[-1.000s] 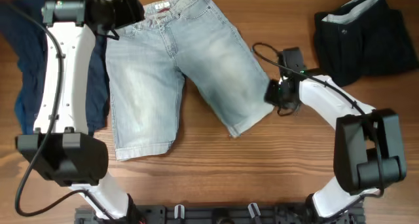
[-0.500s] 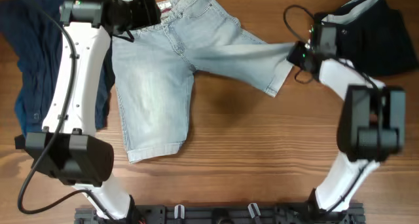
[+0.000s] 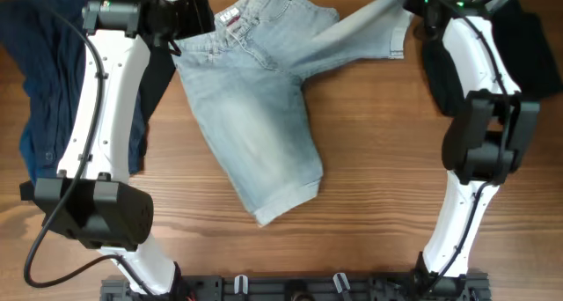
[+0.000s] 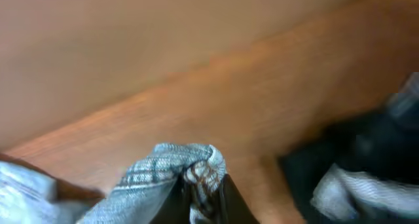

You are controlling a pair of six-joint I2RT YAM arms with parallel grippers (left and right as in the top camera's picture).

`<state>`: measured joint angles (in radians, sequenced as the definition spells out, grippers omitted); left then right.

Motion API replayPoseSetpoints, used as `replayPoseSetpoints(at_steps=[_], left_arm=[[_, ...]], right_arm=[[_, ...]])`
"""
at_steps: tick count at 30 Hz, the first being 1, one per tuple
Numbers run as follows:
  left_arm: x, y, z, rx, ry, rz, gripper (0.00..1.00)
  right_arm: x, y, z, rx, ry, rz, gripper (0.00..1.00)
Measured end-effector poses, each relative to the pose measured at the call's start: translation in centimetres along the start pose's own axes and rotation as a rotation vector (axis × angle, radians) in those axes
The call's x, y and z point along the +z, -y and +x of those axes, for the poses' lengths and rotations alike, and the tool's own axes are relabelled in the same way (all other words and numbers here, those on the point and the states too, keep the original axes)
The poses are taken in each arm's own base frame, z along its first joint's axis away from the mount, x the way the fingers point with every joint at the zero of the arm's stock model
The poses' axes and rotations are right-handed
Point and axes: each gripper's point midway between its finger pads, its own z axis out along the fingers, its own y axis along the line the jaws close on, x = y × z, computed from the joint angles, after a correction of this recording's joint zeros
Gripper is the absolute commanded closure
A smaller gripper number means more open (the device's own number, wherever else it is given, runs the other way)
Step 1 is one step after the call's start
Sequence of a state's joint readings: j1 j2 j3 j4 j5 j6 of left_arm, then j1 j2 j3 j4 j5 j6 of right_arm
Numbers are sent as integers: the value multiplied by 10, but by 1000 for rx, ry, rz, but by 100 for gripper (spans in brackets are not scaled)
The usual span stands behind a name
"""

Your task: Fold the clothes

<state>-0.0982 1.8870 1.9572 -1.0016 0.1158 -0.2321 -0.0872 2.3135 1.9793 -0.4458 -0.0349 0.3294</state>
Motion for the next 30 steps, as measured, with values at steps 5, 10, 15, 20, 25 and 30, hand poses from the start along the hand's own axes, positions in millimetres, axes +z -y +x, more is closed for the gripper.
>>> replayPoseSetpoints(at_steps=[5,10,15,20,25,30], left_arm=[[21,-5,-8,72,21,-25,19],[84,-38,13,149,-102,-82,23],[133,-106,30,167,-202,-139,24],[154,-134,37,187,-229,-131,26],[179,-133,59,193,-291,-92,65],[197,-133,71,177,-319,-73,96]], right_arm=[[-10,50,46,23,-219,122,1],[-55,23,80,7,-418,17,0],[-99,-31,98,-90,-508,-122,0],[-104,-70,119,-173,-543,-183,0],[-103,-76,118,-181,-531,-195,0],[-103,-76,118,-181,-531,-195,0]])
